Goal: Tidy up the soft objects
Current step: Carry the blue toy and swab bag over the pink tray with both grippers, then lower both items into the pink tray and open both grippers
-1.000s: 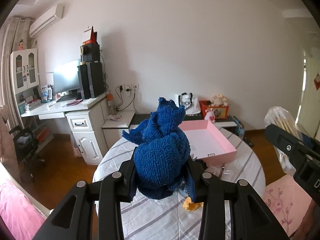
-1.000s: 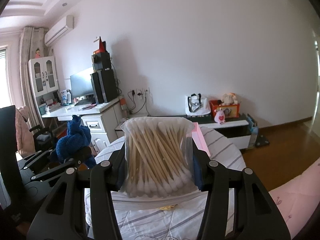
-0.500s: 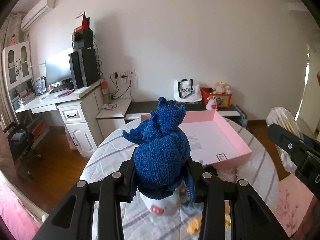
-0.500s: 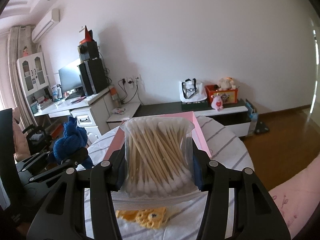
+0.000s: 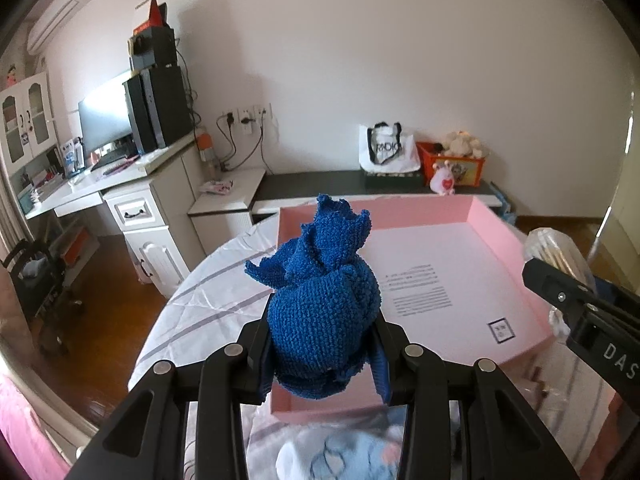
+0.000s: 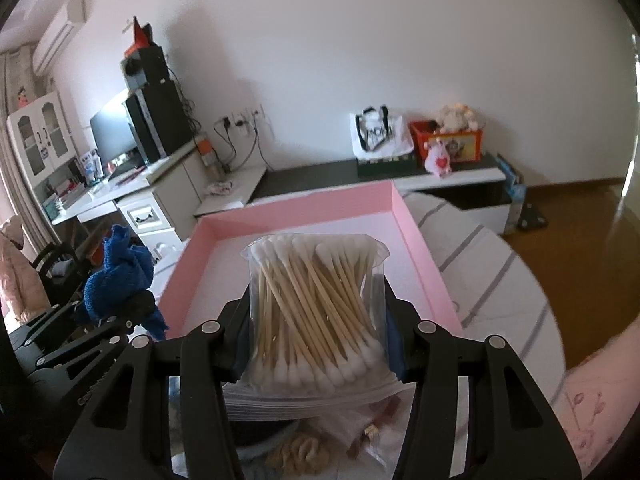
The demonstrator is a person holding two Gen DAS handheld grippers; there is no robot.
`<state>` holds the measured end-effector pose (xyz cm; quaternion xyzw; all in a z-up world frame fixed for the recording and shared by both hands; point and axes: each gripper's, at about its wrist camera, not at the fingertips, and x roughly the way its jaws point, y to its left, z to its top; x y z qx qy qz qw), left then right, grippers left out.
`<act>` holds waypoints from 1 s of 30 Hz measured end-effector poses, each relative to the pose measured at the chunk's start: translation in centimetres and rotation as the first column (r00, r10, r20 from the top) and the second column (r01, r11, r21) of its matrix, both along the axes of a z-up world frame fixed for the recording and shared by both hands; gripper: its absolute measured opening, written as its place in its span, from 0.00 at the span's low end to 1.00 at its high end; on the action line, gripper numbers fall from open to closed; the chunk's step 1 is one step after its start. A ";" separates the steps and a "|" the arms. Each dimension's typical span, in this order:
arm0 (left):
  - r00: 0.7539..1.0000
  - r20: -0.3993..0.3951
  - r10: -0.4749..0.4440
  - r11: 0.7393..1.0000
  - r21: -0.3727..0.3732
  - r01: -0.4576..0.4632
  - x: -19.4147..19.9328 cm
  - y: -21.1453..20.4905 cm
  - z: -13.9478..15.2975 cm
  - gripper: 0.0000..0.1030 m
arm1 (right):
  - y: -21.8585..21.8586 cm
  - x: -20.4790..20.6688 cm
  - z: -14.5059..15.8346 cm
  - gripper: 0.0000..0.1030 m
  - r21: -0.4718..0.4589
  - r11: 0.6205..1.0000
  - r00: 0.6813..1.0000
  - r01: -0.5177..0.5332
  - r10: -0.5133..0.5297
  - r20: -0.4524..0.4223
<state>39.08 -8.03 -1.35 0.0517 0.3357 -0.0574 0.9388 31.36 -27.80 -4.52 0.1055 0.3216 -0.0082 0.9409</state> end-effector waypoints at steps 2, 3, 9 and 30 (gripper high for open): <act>1.000 -0.025 -0.008 1.000 -0.001 0.008 2.4 -0.3 -0.8 0.35 | -0.3 0.9 -0.9 0.47 0.018 1.000 1.000 -0.004 0.004 -0.024; 0.999 -0.035 -0.013 1.000 -0.004 0.013 3.4 -0.1 -1.1 0.35 | -0.3 1.3 -1.3 0.47 0.026 1.000 0.999 -0.008 0.009 -0.036; 0.996 -0.086 -0.035 0.999 -0.017 0.034 8.7 0.2 -2.6 0.36 | 0.2 2.8 -3.1 0.47 0.029 0.999 0.995 -0.025 0.027 -0.092; 0.998 -0.055 -0.007 1.000 -0.020 0.006 7.6 1.9 -5.8 0.78 | 0.2 2.8 -3.6 0.79 0.038 0.999 0.995 0.002 0.001 -0.098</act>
